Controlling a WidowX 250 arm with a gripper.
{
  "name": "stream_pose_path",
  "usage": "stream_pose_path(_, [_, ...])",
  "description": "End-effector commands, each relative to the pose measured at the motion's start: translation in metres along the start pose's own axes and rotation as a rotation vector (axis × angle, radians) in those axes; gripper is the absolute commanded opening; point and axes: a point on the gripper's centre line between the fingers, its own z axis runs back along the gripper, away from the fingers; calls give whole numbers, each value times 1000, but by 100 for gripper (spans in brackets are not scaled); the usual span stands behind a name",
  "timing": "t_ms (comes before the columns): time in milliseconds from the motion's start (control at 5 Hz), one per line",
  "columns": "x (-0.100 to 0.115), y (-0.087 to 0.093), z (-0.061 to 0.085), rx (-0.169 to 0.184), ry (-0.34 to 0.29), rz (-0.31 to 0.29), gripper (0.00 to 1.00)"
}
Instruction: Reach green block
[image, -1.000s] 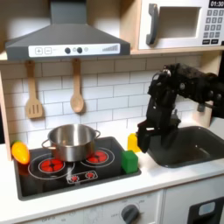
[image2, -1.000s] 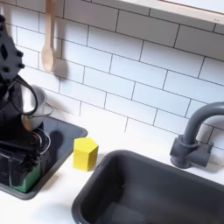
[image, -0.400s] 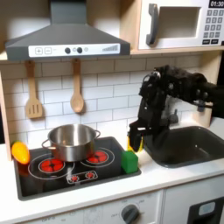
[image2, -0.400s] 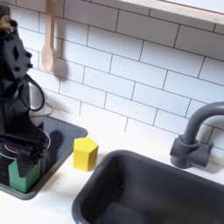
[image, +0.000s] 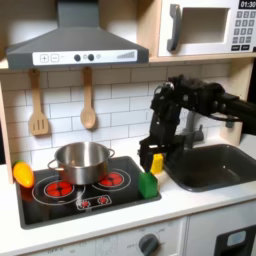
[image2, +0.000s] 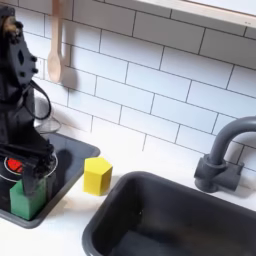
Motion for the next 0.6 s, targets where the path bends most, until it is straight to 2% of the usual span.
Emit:
stream_pose_path(0, [8, 7, -5, -8, 3, -17, 100])
stream_pose_path(400, [9, 7, -12, -5, 20, -33, 100])
